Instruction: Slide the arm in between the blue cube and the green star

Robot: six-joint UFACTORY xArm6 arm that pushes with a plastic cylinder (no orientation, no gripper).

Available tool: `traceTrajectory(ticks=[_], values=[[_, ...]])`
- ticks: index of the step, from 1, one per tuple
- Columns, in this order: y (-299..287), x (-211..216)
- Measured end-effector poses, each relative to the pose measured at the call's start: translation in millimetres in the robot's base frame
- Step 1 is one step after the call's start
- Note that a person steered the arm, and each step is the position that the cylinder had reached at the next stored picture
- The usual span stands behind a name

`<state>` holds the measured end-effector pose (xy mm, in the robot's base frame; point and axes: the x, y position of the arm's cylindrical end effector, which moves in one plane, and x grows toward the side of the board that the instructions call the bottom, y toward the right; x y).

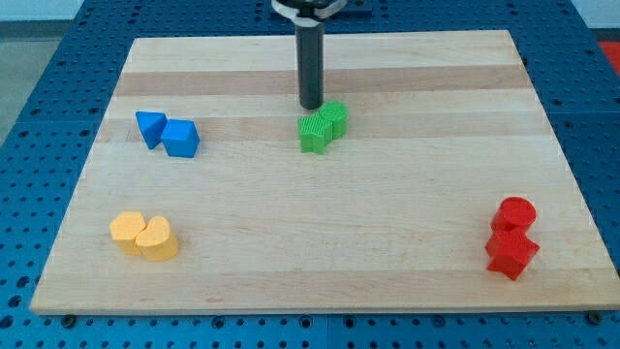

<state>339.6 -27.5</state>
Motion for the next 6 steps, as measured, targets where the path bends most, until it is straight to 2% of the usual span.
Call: traceTrajectory(ticks=[2,6], values=[[-65,5],[-66,91]])
